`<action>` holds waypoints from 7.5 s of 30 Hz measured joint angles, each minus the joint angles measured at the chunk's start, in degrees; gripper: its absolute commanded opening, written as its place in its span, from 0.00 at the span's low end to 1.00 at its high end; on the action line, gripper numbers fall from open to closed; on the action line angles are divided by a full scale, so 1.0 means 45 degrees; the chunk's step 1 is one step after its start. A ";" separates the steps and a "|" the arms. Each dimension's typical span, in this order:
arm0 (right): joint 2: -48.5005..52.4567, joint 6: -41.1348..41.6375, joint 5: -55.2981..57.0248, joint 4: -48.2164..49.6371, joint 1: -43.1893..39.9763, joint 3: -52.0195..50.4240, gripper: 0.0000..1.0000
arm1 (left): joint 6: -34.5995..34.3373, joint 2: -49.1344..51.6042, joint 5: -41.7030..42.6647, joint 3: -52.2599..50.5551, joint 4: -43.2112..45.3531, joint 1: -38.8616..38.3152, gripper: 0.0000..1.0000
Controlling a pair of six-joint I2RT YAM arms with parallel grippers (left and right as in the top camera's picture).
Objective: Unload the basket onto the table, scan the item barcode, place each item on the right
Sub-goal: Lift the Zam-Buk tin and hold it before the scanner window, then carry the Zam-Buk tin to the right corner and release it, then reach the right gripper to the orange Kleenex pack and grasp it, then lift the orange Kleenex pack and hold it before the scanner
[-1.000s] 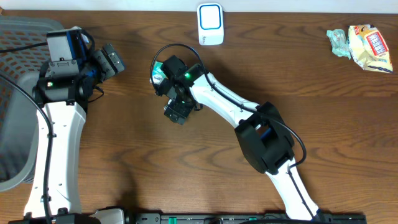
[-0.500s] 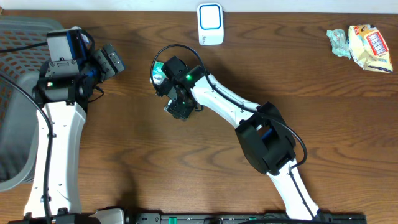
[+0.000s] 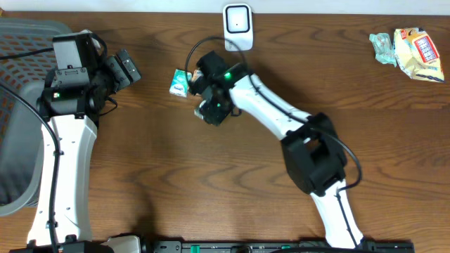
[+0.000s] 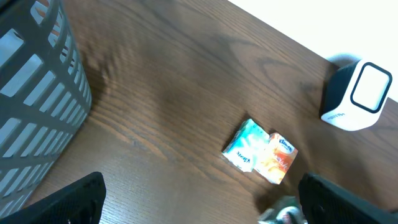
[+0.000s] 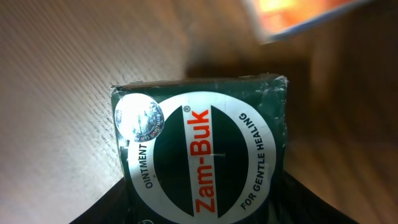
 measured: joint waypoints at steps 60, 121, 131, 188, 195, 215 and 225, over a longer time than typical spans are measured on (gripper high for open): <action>-0.1491 0.3332 -1.1186 0.2220 -0.5867 -0.0019 0.50 | 0.0005 0.0000 0.0000 0.0000 -0.0005 0.0000 0.98; 0.2157 -0.8150 0.8534 1.4756 -0.3609 -0.0151 0.50 | 0.0005 0.0000 0.0000 0.0000 -0.0005 0.0000 0.98; 0.1316 -0.4182 1.0914 0.9787 -0.7621 -0.0058 0.63 | 0.0005 0.0000 0.0000 0.0000 0.0000 0.0000 0.98; 0.1161 1.0627 -0.3891 0.6397 -0.2419 -0.0063 0.67 | 0.0005 0.0000 0.0000 0.0000 0.0000 0.0000 0.98; 0.2137 1.1720 -0.4716 0.7436 -0.1909 -0.0063 0.65 | 0.0005 0.0000 0.0000 0.0000 0.0000 0.0000 0.98; 0.2497 1.2216 -0.5348 0.7480 -0.2098 -0.0053 0.01 | 0.0005 0.0000 0.0000 0.0000 0.0000 0.0000 0.98; 0.2390 1.1089 -0.6693 0.6853 -0.3755 -0.0053 0.01 | 0.0005 0.0000 0.0000 0.0000 0.0000 0.0000 0.98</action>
